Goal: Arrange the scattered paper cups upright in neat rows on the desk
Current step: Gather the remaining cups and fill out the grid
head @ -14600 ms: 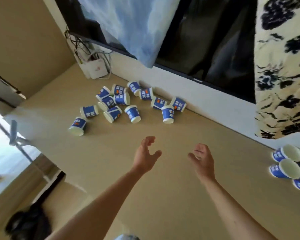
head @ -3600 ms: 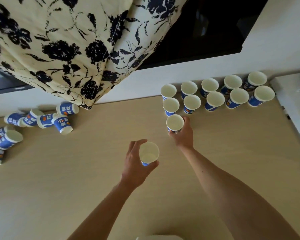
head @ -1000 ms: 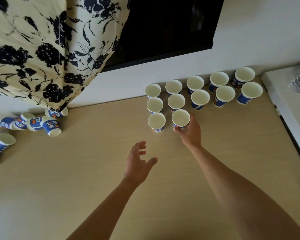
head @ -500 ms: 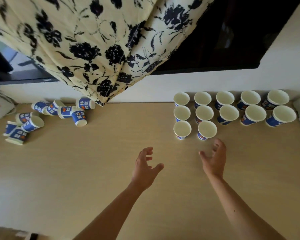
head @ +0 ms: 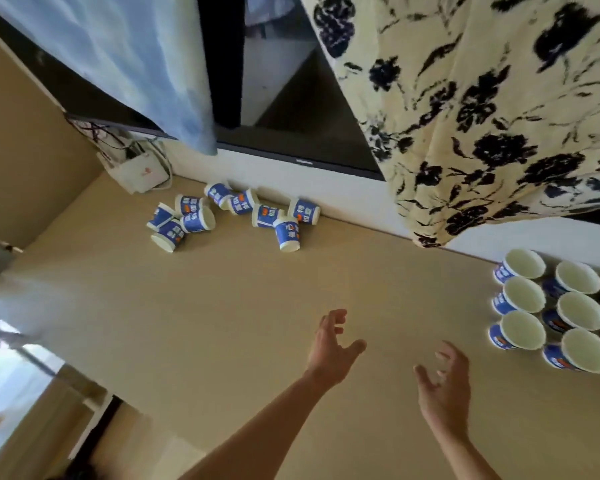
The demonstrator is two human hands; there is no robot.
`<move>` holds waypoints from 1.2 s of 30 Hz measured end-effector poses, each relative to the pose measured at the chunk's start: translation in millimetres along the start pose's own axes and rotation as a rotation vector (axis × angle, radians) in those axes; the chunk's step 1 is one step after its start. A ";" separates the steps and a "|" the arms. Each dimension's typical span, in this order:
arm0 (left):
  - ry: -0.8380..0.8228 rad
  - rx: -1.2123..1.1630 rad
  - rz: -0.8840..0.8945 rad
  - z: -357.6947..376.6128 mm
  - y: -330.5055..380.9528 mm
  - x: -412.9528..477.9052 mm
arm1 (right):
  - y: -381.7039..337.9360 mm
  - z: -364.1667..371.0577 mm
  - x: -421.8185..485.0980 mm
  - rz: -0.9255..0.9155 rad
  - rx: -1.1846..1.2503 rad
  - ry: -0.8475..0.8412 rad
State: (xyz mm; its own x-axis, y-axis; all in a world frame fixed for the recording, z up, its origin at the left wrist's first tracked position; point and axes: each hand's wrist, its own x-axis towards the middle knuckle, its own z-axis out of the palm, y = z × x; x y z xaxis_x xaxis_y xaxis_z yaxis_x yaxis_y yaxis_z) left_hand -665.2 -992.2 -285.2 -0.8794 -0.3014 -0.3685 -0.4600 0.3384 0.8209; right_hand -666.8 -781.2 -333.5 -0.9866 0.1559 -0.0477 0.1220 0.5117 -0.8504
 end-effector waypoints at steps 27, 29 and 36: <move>0.556 0.630 -0.172 -392.6 -155.2 240.2 | -238.6 314.6 145.8 -0.273 -0.652 -0.518; 0.535 0.618 -0.170 -388.2 -160.0 241.0 | -237.0 319.9 150.7 -0.246 -0.706 -0.548; 0.408 0.545 -0.073 -357.8 -164.9 208.9 | -227.3 317.6 139.4 -0.268 -0.656 -0.482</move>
State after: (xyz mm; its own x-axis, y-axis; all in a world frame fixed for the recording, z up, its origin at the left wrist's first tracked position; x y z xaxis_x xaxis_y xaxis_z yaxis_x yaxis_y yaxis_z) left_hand -729.2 -1430.0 -341.5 -0.7761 -0.6164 -0.1329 -0.6068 0.6726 0.4236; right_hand -866.4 -1144.1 -313.2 -0.9110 -0.3406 -0.2325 -0.2309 0.8884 -0.3969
